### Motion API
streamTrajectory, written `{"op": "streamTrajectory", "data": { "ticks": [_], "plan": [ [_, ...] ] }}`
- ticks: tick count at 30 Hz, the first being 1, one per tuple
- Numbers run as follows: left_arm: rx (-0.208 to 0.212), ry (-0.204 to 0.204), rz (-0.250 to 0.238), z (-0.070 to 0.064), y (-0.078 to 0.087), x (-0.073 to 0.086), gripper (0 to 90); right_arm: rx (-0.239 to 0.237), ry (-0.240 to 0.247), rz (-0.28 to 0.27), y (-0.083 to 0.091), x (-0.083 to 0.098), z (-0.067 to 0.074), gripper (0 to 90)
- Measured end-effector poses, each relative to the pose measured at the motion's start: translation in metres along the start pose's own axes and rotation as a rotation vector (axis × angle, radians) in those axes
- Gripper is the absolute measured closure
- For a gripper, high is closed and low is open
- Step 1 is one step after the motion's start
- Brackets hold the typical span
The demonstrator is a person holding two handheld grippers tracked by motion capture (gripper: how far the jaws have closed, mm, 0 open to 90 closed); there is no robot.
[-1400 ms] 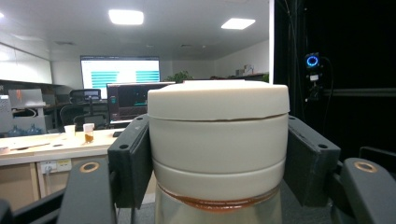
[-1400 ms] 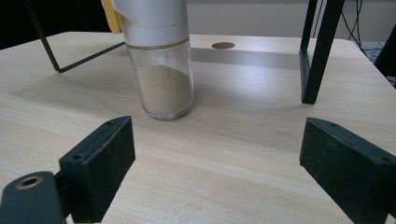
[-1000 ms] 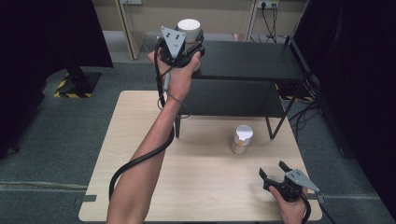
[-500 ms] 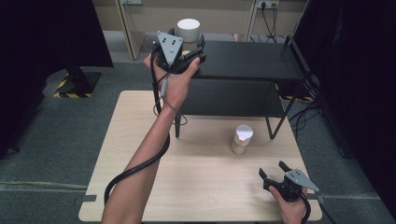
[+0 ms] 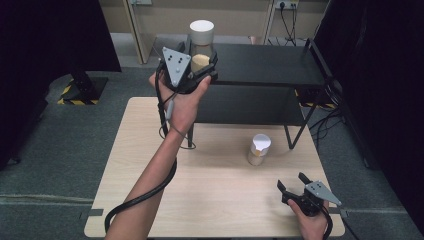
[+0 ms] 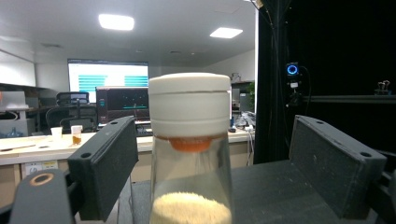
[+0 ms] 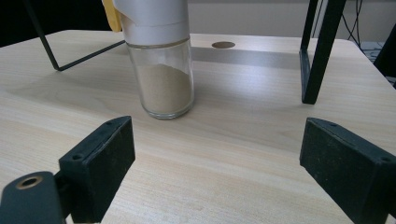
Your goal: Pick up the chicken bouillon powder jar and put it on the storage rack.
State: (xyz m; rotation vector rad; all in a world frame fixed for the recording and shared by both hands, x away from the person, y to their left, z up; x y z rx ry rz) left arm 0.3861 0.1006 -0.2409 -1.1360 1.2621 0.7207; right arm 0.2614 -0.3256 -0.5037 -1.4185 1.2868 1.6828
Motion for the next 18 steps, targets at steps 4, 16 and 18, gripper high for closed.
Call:
{"op": "streamTrajectory", "data": {
  "ticks": [4, 16, 18],
  "plan": [
    [0.02, -0.017, -0.012, -0.004, 0.012, 0.005, 14.9, 0.002, -0.002, -0.001, 0.0, 0.0, 0.0, 10.5],
    [0.07, -0.034, -0.022, -0.015, 0.038, 0.029, 14.8, 0.004, 0.002, -0.002, 0.0, 0.0, 0.001, 10.4],
    [0.073, -0.034, -0.018, -0.015, 0.041, 0.034, 14.7, 0.003, 0.001, 0.0, 0.0, 0.0, 0.001, 10.4]
  ]
}}
Point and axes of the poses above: each handheld gripper's, and its own axes: y roughly backward along the jaws, x roughly out of its underside, z roughly to its left, the point moved 8 cm from there along -y, roughly forward along the jaws, and after that the axes turned 5 degrees about y, right-handed, at the moved point
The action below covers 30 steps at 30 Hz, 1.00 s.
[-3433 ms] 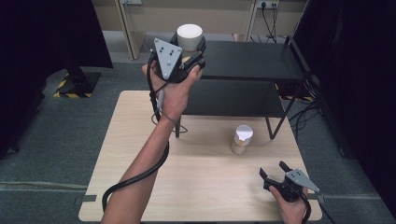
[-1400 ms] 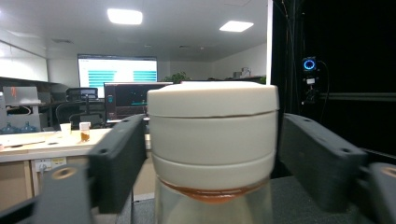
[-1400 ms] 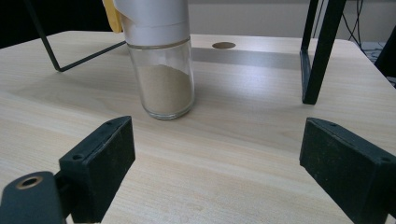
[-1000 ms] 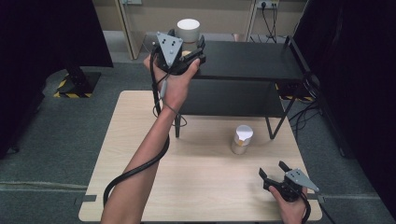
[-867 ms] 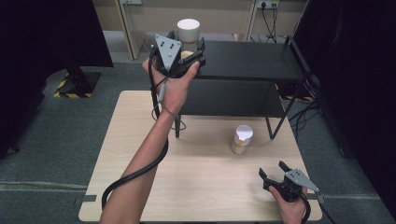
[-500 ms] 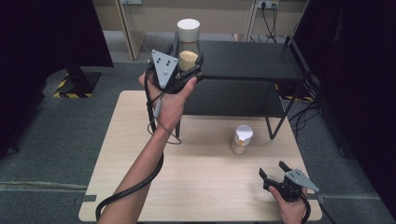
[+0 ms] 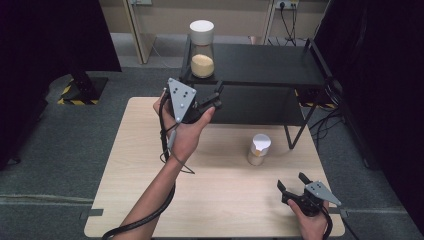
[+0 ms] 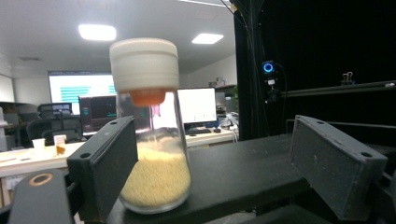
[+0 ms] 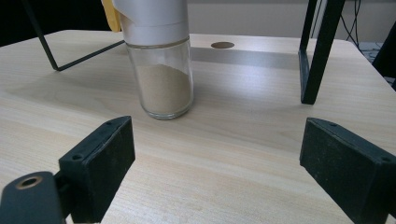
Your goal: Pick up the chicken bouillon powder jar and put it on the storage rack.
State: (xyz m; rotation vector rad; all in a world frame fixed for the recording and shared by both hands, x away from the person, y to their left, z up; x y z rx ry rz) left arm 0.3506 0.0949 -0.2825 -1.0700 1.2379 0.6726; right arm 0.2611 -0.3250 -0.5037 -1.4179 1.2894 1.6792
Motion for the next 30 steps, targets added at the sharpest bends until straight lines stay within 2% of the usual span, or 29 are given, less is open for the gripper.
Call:
{"op": "streamTrajectory", "data": {
  "ticks": [10, 30],
  "plan": [
    [0.011, -0.007, 0.018, -0.001, 0.021, 0.024, 14.7, 0.001, 0.001, 0.001, 0.0, 0.0, 0.0, 10.4],
    [0.054, -0.008, 0.039, -0.004, 0.059, 0.058, 14.6, 0.001, 0.004, 0.0, 0.0, 0.0, 0.0, 10.4]
  ]
}}
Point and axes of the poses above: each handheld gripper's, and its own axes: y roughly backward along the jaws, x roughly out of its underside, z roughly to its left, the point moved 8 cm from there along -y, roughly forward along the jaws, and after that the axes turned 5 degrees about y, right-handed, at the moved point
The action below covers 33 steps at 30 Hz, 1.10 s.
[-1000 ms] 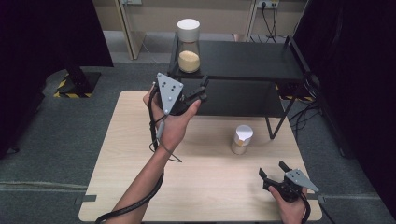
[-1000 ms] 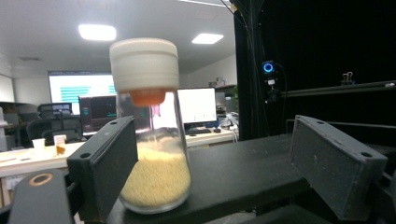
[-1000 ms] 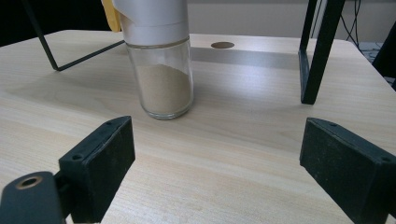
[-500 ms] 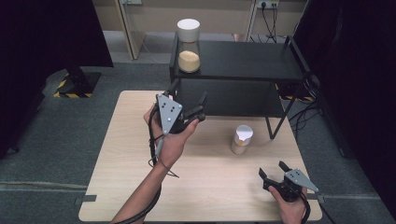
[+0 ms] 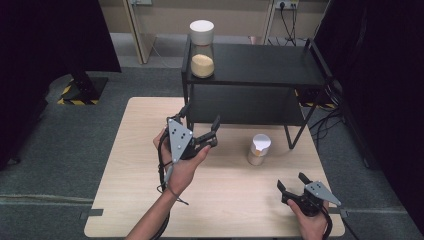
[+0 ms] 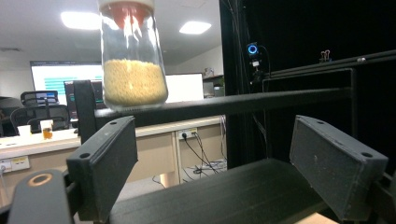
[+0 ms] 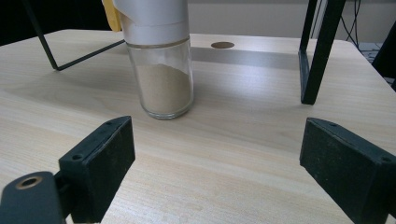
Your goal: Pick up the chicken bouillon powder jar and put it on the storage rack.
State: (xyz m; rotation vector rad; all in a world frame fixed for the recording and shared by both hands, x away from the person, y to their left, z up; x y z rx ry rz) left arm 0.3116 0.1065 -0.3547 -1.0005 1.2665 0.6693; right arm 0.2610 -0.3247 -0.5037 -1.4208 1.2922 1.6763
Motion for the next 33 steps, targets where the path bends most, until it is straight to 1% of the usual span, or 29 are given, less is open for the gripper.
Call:
{"op": "streamTrajectory", "data": {
  "ticks": [2, 7, 10, 15, 18, 24, 31, 33],
  "plan": [
    [-0.001, -0.004, 0.005, 0.001, 0.004, 0.005, 14.6, 0.0, 0.0, 0.0, 0.0, 0.0, 0.0, 10.4],
    [0.005, 0.002, 0.019, 0.001, 0.013, 0.016, 14.5, 0.0, 0.001, 0.0, 0.0, 0.0, 0.0, 10.4],
    [0.012, 0.017, 0.025, 0.003, 0.02, 0.025, 14.5, 0.0, 0.001, -0.001, 0.0, 0.0, 0.0, 10.5],
    [0.016, 0.024, 0.045, 0.004, 0.03, 0.041, 14.6, -0.001, 0.001, 0.0, 0.0, 0.0, 0.0, 10.4],
    [0.017, 0.045, 0.059, 0.005, 0.034, 0.051, 14.5, -0.001, 0.002, -0.001, 0.0, 0.0, 0.001, 10.4],
    [0.024, 0.056, 0.091, 0.007, 0.044, 0.071, 14.4, -0.001, 0.003, -0.001, 0.0, 0.0, 0.001, 10.4],
    [0.026, 0.062, 0.118, 0.008, 0.053, 0.086, 14.4, -0.002, 0.003, 0.0, -0.001, 0.0, 0.001, 10.4],
    [0.028, 0.076, 0.133, 0.009, 0.056, 0.091, 14.4, -0.003, 0.002, 0.0, -0.001, 0.0, 0.001, 10.4]
  ]
}}
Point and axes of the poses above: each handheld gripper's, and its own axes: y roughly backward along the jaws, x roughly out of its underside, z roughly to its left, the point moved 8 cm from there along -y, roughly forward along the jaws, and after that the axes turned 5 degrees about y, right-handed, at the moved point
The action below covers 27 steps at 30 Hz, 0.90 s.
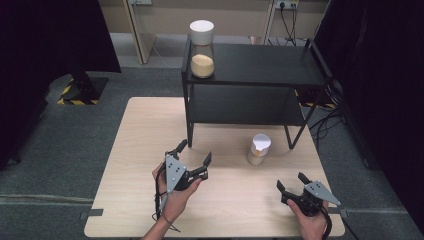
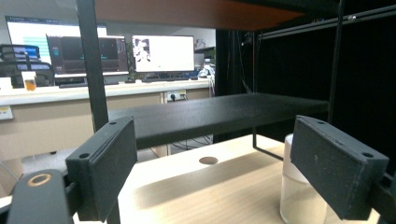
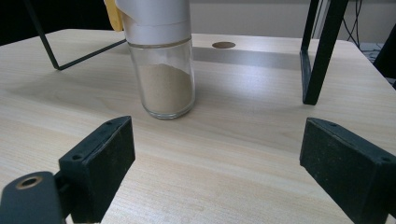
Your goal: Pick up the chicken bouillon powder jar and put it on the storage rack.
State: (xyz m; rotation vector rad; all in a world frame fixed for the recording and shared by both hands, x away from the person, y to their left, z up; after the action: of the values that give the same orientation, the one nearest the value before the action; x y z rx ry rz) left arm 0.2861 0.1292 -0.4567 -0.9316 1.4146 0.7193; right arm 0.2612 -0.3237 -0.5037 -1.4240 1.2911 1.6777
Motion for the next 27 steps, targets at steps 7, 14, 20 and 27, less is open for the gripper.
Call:
{"op": "streamTrajectory", "data": {
  "ticks": [7, 14, 20, 27],
  "plan": [
    [0.012, 0.033, 0.045, 0.003, 0.009, 0.021, 14.2, 0.0, 0.0, -0.001, 0.0, 0.0, 0.0, 10.4],
    [0.02, 0.099, 0.093, 0.005, 0.015, 0.04, 14.1, -0.002, 0.001, -0.001, 0.0, 0.0, 0.0, 10.4],
    [0.016, 0.11, 0.128, 0.003, 0.017, 0.054, 13.9, -0.003, 0.0, -0.001, 0.0, 0.0, 0.0, 10.3],
    [0.005, 0.102, 0.158, 0.004, 0.016, 0.068, 13.7, -0.004, -0.002, -0.002, 0.0, 0.0, -0.001, 10.2]
  ]
}}
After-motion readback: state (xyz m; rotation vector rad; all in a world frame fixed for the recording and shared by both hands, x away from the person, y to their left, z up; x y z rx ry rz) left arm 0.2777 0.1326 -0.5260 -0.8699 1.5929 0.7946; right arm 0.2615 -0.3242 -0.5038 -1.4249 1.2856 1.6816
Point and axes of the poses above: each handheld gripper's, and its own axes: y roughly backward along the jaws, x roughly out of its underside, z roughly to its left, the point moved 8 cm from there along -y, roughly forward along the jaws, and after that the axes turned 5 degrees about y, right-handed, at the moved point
